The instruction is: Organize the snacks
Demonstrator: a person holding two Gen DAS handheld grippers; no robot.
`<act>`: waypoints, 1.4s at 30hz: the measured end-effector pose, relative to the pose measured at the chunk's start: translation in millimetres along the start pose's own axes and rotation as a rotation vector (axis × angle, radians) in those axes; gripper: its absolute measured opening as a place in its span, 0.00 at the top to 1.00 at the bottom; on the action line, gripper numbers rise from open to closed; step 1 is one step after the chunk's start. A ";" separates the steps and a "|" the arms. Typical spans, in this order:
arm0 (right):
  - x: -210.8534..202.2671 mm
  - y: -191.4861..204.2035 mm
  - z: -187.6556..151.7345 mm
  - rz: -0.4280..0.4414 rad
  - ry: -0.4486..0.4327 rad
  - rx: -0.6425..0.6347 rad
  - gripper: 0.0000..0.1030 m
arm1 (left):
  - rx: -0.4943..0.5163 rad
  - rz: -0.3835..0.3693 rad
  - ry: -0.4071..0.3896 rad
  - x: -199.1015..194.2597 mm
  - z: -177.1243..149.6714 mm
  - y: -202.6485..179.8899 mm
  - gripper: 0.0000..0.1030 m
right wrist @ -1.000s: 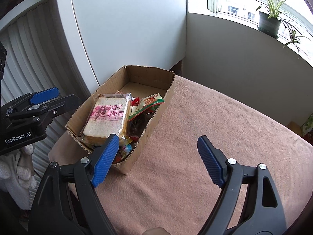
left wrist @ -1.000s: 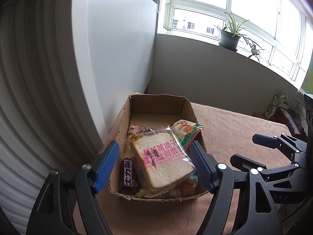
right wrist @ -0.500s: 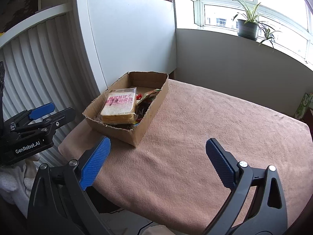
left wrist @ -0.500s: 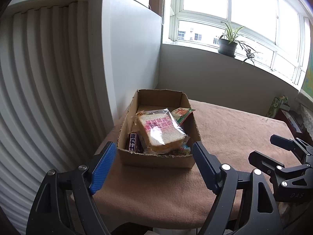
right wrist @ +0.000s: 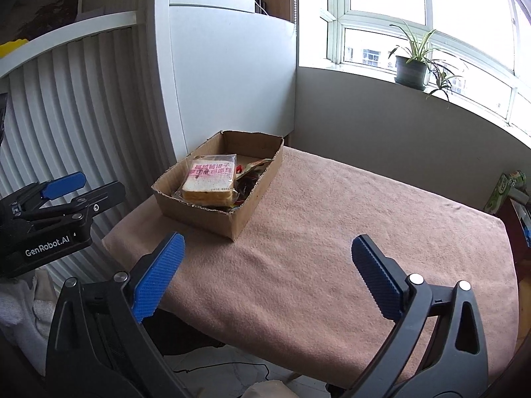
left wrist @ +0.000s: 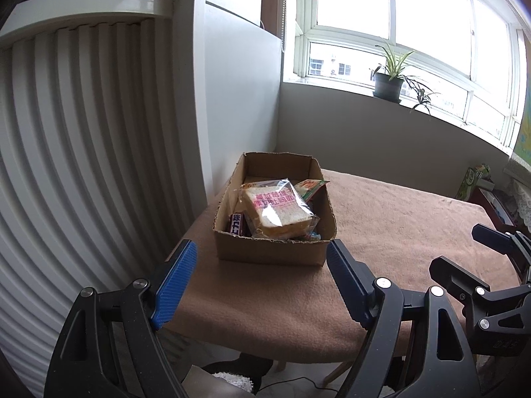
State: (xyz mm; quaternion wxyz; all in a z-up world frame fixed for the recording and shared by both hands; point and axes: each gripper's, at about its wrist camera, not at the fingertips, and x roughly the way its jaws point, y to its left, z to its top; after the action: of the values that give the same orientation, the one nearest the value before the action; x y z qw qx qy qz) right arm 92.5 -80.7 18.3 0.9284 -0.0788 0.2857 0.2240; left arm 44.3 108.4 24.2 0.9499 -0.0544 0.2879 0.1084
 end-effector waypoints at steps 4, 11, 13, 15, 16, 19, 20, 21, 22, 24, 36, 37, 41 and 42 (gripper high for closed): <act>2.4 -3.6 -1.2 0.002 0.011 0.018 0.00 | -0.001 0.007 -0.007 -3.2 -0.4 0.2 0.22; 5.1 -1.4 -4.7 -0.006 0.021 0.004 0.00 | 0.007 0.005 -0.007 -4.8 -1.8 -3.5 0.22; 4.9 -1.9 -6.1 -0.006 0.024 0.006 0.00 | 0.011 0.008 -0.006 -5.0 -2.2 -5.3 0.22; 3.7 -3.7 -6.9 0.001 0.025 0.012 0.00 | 0.013 0.007 -0.002 -4.6 -2.6 -6.5 0.22; 3.1 -4.4 -7.2 0.003 0.025 0.015 0.00 | 0.015 0.006 -0.001 -4.7 -3.0 -7.3 0.22; 1.2 -6.3 -7.3 0.005 0.021 0.023 0.00 | 0.023 0.005 0.000 -6.4 -3.7 -10.0 0.22; 0.7 -6.9 -7.2 0.005 0.019 0.027 0.00 | 0.024 0.004 -0.001 -6.9 -3.7 -10.7 0.22; 0.4 -7.8 -7.2 0.007 0.019 0.030 0.00 | 0.027 0.005 -0.002 -7.5 -3.8 -11.4 0.22; 0.3 -8.4 -7.2 0.010 0.019 0.033 0.00 | 0.029 0.005 -0.002 -7.8 -3.7 -12.0 0.22; 0.1 -9.2 -7.4 0.012 0.020 0.034 0.00 | 0.030 0.005 -0.003 -8.5 -3.5 -12.2 0.22; 0.9 -8.8 -9.8 0.015 0.028 0.041 0.00 | 0.026 0.006 -0.003 -9.6 -3.5 -12.6 0.22; 1.5 -8.6 -10.0 0.016 0.030 0.043 0.00 | 0.026 0.005 -0.002 -9.4 -3.6 -12.6 0.22; 2.3 -7.8 -10.9 0.022 0.036 0.052 0.00 | 0.028 0.005 0.002 -9.6 -5.3 -13.8 0.22; 2.2 -7.5 -10.8 0.022 0.036 0.053 0.00 | 0.029 0.005 0.002 -9.8 -5.5 -13.8 0.22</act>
State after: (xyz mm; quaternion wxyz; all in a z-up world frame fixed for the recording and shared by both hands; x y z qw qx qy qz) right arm 92.2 -89.5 8.3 0.9223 -0.0552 0.3091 0.2251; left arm 36.7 92.3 25.7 0.9501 -0.0400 0.2905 0.1063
